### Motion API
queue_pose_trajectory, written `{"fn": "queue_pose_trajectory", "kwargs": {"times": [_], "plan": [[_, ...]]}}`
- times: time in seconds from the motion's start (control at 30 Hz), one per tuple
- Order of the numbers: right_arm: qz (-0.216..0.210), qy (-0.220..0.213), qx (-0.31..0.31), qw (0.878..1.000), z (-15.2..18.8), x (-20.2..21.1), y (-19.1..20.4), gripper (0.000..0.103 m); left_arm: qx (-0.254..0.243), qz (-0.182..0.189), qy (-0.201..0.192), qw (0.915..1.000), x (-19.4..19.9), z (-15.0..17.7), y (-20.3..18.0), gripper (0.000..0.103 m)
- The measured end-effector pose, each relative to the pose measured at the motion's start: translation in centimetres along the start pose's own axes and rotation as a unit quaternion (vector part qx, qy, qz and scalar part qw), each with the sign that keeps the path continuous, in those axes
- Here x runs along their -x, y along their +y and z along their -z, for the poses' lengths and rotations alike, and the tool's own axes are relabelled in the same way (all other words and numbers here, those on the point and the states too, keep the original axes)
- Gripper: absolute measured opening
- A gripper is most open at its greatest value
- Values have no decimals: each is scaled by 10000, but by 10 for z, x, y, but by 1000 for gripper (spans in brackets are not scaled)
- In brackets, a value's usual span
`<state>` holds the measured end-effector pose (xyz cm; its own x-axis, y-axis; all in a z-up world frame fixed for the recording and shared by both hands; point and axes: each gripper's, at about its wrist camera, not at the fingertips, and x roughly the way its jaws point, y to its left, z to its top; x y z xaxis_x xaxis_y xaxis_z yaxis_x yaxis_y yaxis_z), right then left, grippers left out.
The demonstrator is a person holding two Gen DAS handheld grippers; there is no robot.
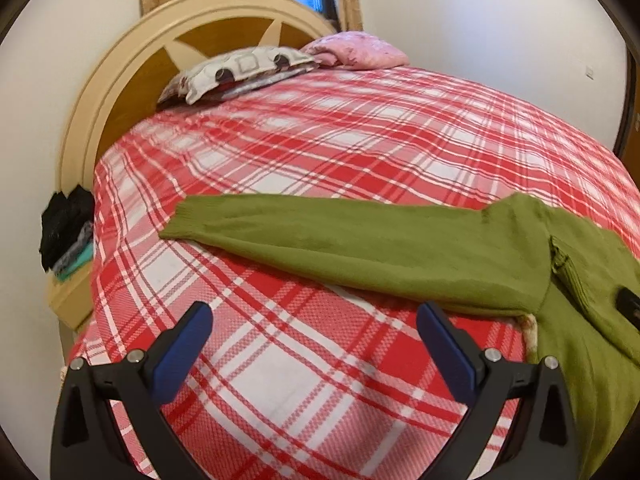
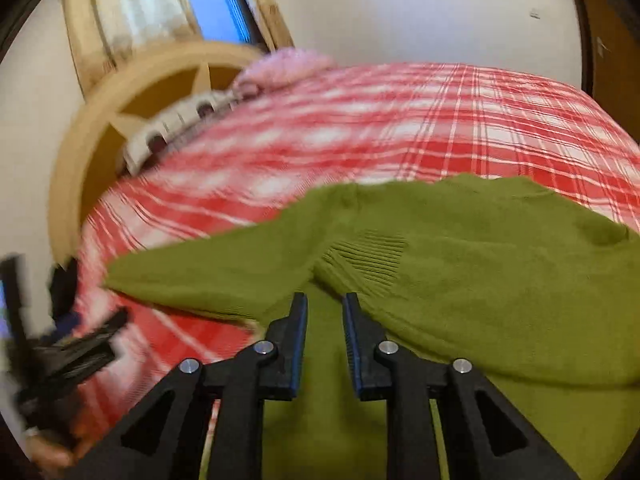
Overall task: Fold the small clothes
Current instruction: 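Open the right tool to release the folded sleeve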
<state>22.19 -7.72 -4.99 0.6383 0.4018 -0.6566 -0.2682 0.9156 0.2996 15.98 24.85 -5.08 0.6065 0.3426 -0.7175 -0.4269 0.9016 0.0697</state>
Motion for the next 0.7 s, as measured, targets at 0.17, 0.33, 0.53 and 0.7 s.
{"fn": "queue_pose_trajectory", "kwargs": {"times": [0.17, 0.33, 0.53, 0.7], "plan": [[-1007, -133, -773, 9918, 18, 30, 4, 81, 711, 67, 421, 9966, -36, -23, 30, 103], [-929, -172, -833, 9920, 34, 46, 12, 81, 1484, -464, 890, 9838, -85, -46, 66, 99], [-675, -199, -714, 9950, 35, 52, 13, 81, 1737, -514, 1035, 9780, -120, -52, 74, 78], [-583, -305, -567, 9962, 36, 61, 17, 81, 1980, -476, 851, 9753, -123, -55, 77, 40]]}}
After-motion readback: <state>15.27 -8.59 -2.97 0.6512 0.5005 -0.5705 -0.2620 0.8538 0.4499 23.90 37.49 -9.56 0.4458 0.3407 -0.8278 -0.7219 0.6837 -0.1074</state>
